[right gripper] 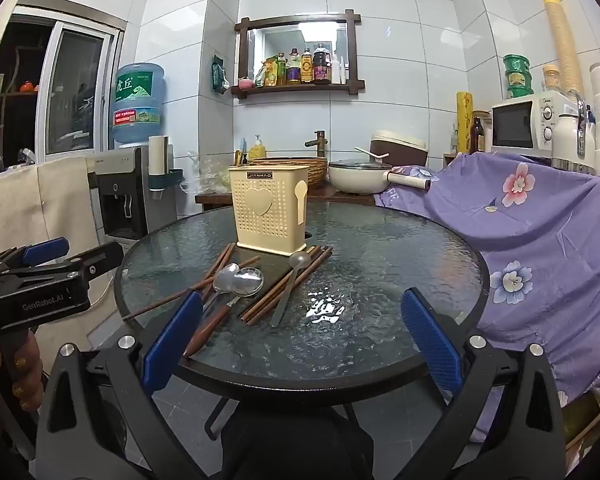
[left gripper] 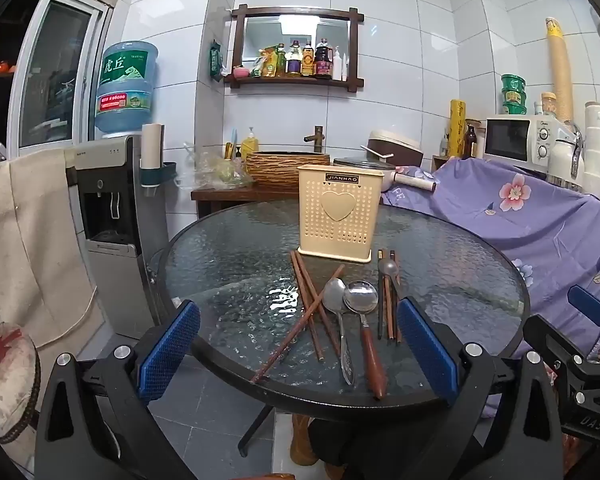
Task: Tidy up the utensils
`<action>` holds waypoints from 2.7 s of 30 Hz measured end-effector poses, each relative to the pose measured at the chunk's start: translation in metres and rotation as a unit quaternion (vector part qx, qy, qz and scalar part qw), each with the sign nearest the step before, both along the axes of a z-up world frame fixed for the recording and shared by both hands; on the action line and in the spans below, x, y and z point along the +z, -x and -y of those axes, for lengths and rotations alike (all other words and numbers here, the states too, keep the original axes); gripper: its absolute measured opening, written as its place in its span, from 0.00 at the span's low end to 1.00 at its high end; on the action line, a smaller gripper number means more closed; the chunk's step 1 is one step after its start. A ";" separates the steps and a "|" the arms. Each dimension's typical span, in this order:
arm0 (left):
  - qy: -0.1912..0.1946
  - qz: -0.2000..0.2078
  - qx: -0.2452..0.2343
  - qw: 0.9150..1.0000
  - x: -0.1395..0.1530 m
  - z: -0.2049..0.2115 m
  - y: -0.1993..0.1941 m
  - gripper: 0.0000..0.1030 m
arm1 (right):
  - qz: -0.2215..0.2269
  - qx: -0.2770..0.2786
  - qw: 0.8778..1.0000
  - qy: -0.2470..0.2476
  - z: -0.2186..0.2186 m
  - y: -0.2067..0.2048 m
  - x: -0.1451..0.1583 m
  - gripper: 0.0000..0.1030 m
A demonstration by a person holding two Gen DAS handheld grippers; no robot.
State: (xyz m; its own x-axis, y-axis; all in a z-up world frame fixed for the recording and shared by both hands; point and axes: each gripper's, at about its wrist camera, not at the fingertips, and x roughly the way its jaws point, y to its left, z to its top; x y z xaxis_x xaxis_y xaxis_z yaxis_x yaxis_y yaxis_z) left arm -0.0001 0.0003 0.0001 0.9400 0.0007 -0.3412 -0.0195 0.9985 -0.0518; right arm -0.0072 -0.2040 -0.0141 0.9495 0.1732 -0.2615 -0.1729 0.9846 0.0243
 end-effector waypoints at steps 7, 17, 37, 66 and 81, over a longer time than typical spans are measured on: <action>-0.011 0.002 0.000 1.000 -0.001 0.001 -0.001 0.94 | -0.002 -0.001 1.000 0.004 -0.001 0.000 0.000 0.95; -0.013 0.003 0.001 1.000 0.002 -0.005 0.001 0.94 | -0.002 0.000 1.000 0.002 0.000 0.002 0.001 0.95; -0.014 0.002 0.002 1.000 -0.002 0.002 0.001 0.94 | -0.003 -0.001 1.000 0.001 0.000 0.000 -0.001 0.95; -0.012 0.000 0.004 1.000 -0.004 0.001 0.000 0.94 | -0.004 -0.001 1.000 0.001 -0.001 0.002 -0.002 0.95; -0.013 -0.001 0.003 1.000 -0.005 0.001 0.000 0.94 | -0.003 -0.001 1.000 0.001 0.002 0.002 -0.003 0.95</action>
